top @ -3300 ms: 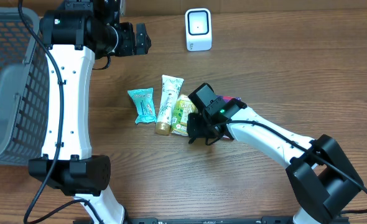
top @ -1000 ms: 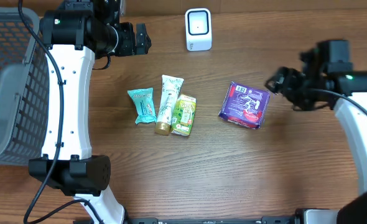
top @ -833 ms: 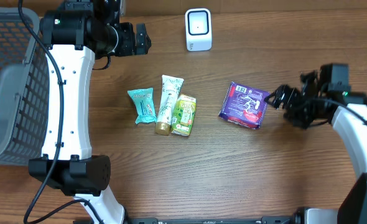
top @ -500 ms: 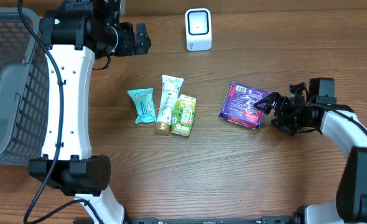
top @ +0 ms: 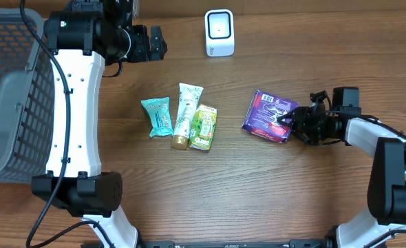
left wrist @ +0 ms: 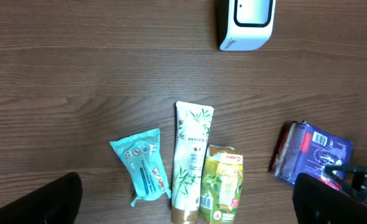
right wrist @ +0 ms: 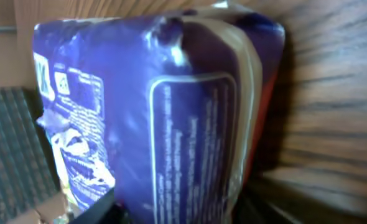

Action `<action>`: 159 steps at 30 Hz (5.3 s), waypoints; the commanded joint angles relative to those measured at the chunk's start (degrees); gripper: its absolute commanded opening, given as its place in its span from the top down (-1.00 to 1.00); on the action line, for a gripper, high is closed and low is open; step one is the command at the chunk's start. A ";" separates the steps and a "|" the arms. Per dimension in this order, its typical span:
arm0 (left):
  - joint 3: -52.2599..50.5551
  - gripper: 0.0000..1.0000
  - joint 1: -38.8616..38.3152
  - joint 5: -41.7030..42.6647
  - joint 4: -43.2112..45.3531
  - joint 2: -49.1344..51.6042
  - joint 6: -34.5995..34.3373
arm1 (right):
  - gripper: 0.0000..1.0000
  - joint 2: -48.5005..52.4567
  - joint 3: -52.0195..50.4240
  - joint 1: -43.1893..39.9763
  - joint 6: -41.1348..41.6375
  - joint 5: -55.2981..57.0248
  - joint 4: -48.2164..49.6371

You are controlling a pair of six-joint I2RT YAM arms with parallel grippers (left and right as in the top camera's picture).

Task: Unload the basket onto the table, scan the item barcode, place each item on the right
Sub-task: 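Regrasp the purple package from its right side with the right gripper, then lift the purple package and hold it against the white scanner, then move the purple package right and set it on the table edge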

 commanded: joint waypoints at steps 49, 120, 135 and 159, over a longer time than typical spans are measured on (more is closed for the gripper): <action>0.68 -1.00 -0.24 0.63 0.02 -0.15 0.83 | 0.93 3.87 62.40 26.05 -33.27 82.97 -28.06; 0.68 -1.00 -0.15 0.61 0.02 -0.15 0.83 | 0.93 -5.27 61.96 32.81 -29.64 60.13 -27.80; 0.68 -0.99 -0.15 0.61 0.02 -0.15 0.83 | 0.93 -1.86 40.35 -7.82 4.24 22.62 -42.14; 0.68 -0.99 -0.15 0.61 0.02 -0.15 0.83 | -0.69 -3.78 31.80 -17.20 4.87 36.41 -36.20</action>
